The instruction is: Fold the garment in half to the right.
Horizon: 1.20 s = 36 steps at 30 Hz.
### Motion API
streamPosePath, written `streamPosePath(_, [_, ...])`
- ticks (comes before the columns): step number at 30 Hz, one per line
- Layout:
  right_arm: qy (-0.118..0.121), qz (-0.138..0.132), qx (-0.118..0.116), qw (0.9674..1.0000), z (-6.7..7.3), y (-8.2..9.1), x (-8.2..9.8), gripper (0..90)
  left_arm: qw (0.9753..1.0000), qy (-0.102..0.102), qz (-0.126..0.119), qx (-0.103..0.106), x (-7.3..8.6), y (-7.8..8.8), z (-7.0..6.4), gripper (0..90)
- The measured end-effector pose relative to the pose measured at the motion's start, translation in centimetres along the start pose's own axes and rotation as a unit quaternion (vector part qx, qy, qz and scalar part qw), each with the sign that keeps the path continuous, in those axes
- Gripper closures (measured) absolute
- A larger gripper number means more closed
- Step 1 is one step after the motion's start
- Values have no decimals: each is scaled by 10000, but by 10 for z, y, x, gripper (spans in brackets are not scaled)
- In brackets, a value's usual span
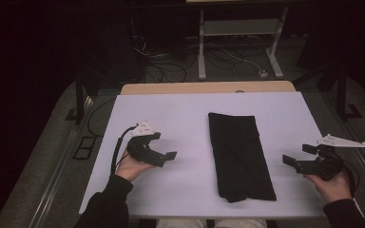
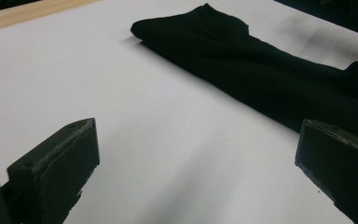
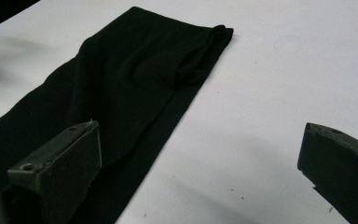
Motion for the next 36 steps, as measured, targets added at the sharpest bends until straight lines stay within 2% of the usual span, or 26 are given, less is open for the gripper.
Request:
streamPosePath(13, [1, 15, -34, 10000, 0, -1, 1, 0, 9992, 224, -195, -250, 31, 24, 14, 0])
streamPosePath(23, [17, -3, -54, 10000, 1, -1, 0, 0, 9958, 514, -568, -498, 61, 51, 27, 0])
streamPosePath(30, [58, 31, -76, 9999, 2, -4, -2, 0, 9937, 679, -518, -720, 80, 65, 31, 0])
streamPosePath(36, [122, 81, -103, 9998, 4, -8, -4, 0, 9927, 823, -502, -730, 88, 72, 31, 0])
Point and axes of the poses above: each handheld gripper's, and its own axes: y roughly backward along the jaws, x roughly out of its underside, z roughly to its left, the point moved 5 cm from there along -y, roughly forward along the jaws, and after that the axes turned 9 degrees about z, right-handed, at the moved point
